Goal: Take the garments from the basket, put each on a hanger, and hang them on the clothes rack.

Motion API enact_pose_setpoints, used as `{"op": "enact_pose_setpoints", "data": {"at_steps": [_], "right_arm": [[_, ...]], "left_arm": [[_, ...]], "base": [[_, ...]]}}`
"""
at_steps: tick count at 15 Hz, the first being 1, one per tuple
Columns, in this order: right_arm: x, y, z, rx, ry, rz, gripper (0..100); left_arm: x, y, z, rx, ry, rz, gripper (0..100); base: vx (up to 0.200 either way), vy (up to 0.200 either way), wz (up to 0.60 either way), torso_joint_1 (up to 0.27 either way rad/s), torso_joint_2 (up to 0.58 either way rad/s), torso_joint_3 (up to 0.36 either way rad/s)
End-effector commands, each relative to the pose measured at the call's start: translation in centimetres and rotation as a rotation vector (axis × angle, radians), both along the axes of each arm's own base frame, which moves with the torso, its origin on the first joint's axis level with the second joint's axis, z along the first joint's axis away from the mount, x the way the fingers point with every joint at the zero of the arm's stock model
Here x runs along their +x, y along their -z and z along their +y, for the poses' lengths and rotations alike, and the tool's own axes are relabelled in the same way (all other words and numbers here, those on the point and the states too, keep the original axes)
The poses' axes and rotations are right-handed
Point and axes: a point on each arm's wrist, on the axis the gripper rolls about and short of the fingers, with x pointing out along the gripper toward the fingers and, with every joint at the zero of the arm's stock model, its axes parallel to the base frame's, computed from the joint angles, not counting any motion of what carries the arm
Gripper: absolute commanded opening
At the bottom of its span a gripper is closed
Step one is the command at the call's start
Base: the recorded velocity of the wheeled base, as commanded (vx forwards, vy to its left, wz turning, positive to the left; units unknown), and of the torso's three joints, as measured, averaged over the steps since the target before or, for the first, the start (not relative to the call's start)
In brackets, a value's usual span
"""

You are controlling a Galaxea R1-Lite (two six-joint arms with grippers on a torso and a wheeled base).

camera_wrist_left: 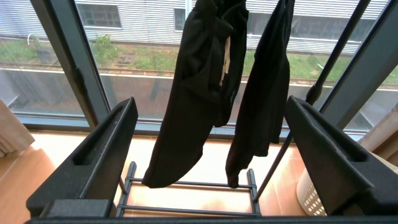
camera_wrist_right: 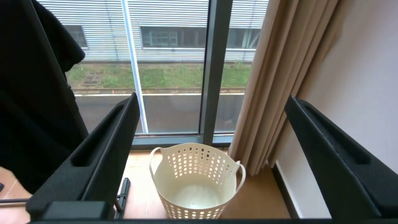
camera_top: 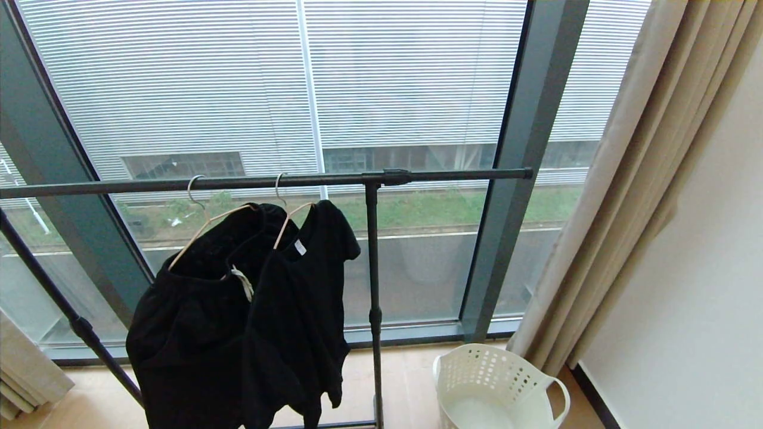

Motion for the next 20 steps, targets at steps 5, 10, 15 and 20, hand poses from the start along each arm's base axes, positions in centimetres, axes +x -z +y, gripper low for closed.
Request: {"op": "enact_pose_setpoints", "data": {"at_steps": [5,10,15,20], "right_arm": [[0.01,0.0,0.0,0.0,0.0,0.002,100],[0.01,0.0,0.0,0.001,0.0,0.002,100],[0.01,0.0,0.0,0.001,0.0,0.002,100],[0.01,0.0,0.0,0.003,0.0,0.002,100]], "left_arm": [[0.01,-0.01,0.0,-0.001,-0.001,0.001,100],[0.01,-0.01,0.0,-0.001,-0.001,0.001,100],[0.01,-0.01,0.0,-0.001,-0.001,0.001,100],[0.01,-0.01,0.0,-0.001,-0.001,0.001,100]], "base": [[0.0,0.0,0.0,0.0,0.0,0.0],[0.0,0.0,0.0,0.0,0.0,0.0],[0.0,0.0,0.0,0.0,0.0,0.0],[0.0,0.0,0.0,0.0,0.0,0.0]]}}
